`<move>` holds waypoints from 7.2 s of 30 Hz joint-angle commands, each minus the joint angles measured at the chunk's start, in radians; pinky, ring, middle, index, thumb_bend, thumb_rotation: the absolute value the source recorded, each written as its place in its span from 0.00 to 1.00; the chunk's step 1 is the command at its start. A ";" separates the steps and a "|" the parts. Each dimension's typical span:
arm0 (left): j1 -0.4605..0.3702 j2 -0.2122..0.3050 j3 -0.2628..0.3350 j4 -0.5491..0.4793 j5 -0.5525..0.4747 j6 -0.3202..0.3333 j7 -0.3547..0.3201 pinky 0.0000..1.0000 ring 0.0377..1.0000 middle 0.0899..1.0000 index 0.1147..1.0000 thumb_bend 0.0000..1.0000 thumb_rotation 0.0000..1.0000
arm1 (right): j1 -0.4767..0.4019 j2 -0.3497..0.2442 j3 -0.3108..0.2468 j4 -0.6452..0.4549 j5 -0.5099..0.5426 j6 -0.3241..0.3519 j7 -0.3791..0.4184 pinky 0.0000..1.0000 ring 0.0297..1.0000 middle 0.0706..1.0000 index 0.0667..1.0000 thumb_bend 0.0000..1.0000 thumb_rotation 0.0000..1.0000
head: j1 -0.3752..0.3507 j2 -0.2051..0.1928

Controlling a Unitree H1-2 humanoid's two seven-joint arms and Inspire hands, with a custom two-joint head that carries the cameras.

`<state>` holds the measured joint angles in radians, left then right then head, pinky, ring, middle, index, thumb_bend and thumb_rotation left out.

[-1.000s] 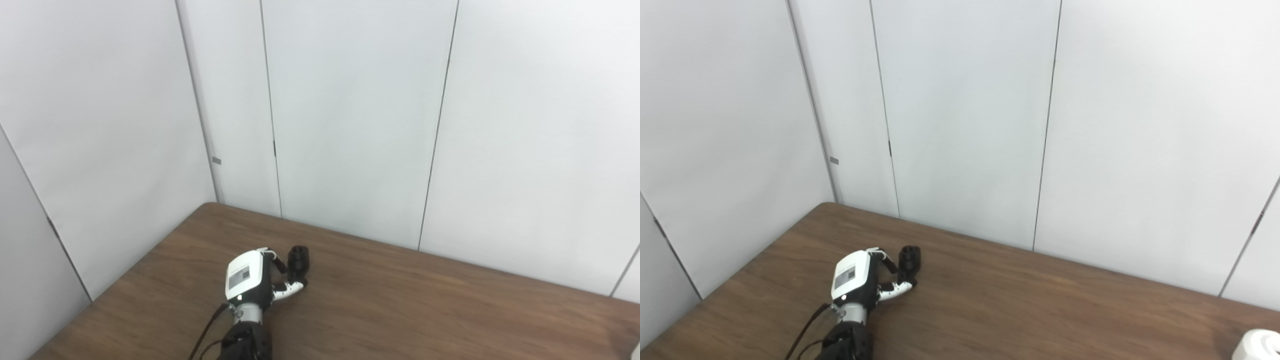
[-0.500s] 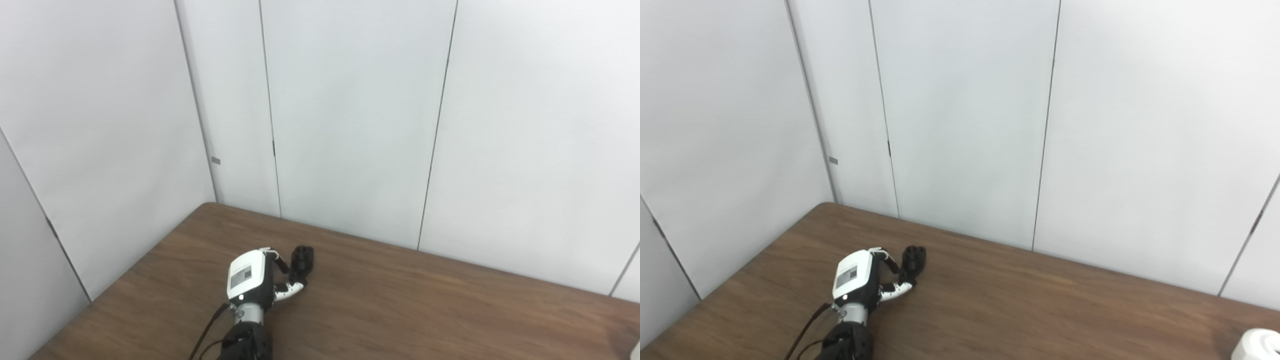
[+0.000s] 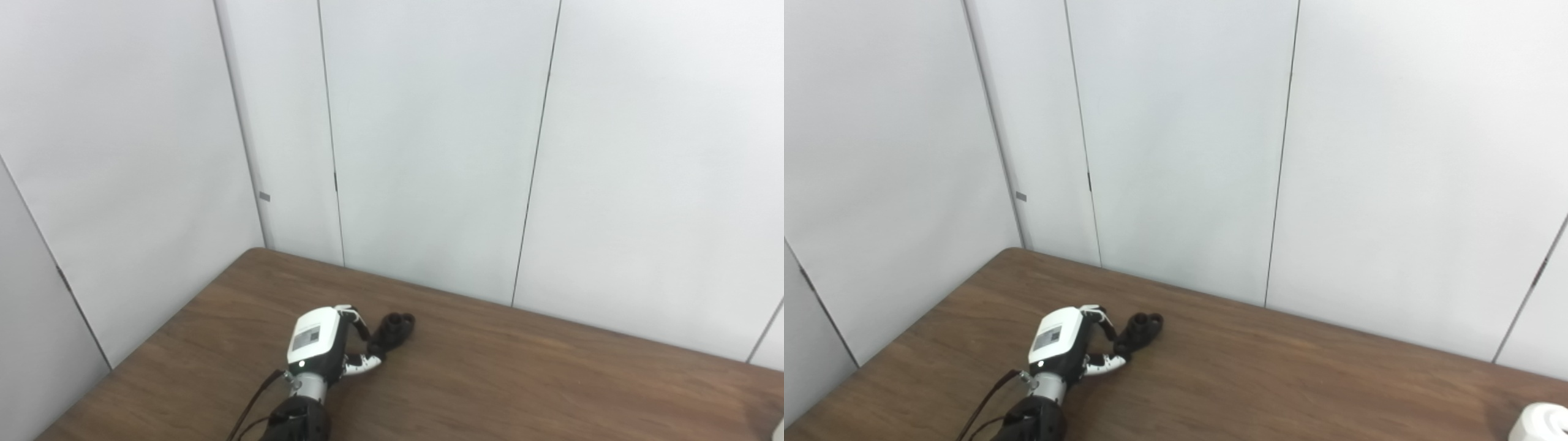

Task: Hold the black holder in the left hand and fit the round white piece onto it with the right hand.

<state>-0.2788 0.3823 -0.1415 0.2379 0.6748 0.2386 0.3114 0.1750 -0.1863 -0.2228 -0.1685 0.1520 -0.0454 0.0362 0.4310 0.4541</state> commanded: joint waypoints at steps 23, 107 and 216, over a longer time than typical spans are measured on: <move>-0.001 0.056 -0.041 -0.067 0.010 -0.130 -0.113 0.99 0.84 0.82 0.42 0.52 0.05 | -0.010 -0.006 0.004 -0.016 -0.009 -0.033 0.005 0.56 0.77 0.82 0.86 0.63 0.77 | -0.041 0.025; 0.104 0.046 -0.173 -0.321 -0.008 -0.380 -0.532 1.00 0.98 0.90 0.42 0.51 0.05 | 0.036 0.035 0.024 -0.170 0.010 0.083 -0.008 0.59 0.73 0.80 0.81 0.68 0.73 | -0.382 0.147; 0.092 0.042 -0.169 -0.267 -0.002 -0.455 -0.490 1.00 0.96 0.89 0.42 0.52 0.05 | -0.639 -0.364 0.268 0.350 -0.680 0.308 0.103 0.68 0.92 0.95 0.89 0.98 0.53 | -0.444 0.096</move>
<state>-0.1746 0.4159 -0.3094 -0.0330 0.6660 -0.2090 -0.1713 -0.4131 -0.5153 0.0507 0.1916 -0.5267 0.2991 0.1624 -0.0123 0.5492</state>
